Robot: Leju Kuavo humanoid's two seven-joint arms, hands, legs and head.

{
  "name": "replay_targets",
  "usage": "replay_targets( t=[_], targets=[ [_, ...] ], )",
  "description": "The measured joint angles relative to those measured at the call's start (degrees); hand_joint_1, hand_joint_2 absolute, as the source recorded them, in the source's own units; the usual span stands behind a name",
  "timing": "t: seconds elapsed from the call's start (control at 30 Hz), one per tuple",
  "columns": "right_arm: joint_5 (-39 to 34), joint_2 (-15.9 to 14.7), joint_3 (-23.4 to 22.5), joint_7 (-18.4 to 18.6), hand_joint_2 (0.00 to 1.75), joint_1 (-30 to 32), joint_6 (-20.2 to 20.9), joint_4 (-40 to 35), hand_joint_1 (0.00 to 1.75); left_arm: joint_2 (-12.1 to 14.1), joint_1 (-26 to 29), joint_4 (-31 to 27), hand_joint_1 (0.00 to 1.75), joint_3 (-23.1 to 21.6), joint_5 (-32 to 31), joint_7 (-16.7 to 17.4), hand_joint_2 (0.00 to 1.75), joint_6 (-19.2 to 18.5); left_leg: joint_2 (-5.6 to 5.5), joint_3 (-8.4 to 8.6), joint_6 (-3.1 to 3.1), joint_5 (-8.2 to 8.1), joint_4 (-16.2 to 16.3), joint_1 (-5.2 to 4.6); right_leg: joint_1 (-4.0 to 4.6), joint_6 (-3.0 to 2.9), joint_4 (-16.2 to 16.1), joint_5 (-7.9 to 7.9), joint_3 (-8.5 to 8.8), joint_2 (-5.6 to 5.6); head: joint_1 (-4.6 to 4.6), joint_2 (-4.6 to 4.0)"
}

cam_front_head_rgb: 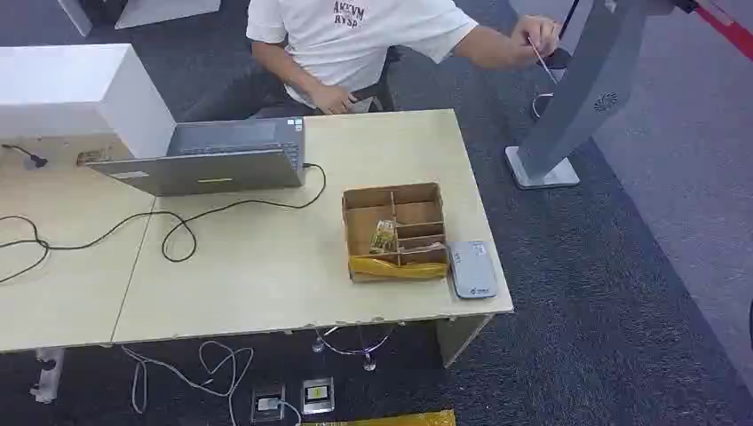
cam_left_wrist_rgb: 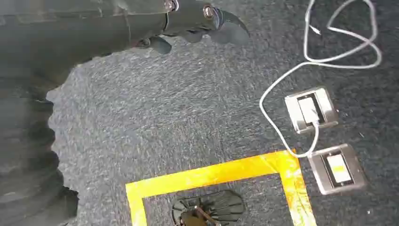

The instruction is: Pass the card to the sensor for recognition and then transmit it.

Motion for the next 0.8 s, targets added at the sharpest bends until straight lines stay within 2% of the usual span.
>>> replay_targets(
  t=[0.23, 0.4, 0.57, 0.8],
  targets=[
    [15.10, 2.06, 9.54, -1.84, 1.75, -1.80, 0.33, -7.46, 0.00, 0.06, -0.74, -0.02, 0.00, -1.55, -1.31, -0.59, 1.75, -0.41, -0.14, -0.10, 0.00, 0.17, 0.00, 0.02, 0.02, 0.00, 0.02, 0.00, -0.05, -0.14, 0.02, 0.00],
    [25.83, 5.96, 15.87, -6.04, 1.75, -3.81, 0.79, -9.12, 0.00, 0.44, -1.78, -0.02, 0.00, -2.78, -1.36, -0.59, 1.75, -1.49, -0.14, -0.11, -0.06, 0.21, 0.00, 0.09, 0.10, -0.01, 0.06, 0.01, -0.06, -0.09, 0.02, 0.00],
    [31.49, 11.31, 21.76, -9.01, 1.75, -5.98, 1.64, -8.81, 0.00, 0.83, -2.58, -0.04, 0.00, -3.67, -0.94, -0.59, 1.75, -2.14, -0.14, -0.10, -0.09, 0.23, 0.00, 0.16, 0.16, -0.01, 0.08, 0.01, -0.08, -0.11, 0.07, 0.00],
    [34.61, 17.89, 27.24, -10.12, 1.75, -6.73, 2.23, -7.39, 0.00, 1.33, -2.89, -0.04, 0.00, -4.37, 0.20, -0.59, 1.75, -2.21, -0.16, -0.12, -0.13, 0.25, 0.00, 0.18, 0.18, -0.02, 0.10, 0.01, -0.12, -0.06, 0.04, 0.00]
  ],
)
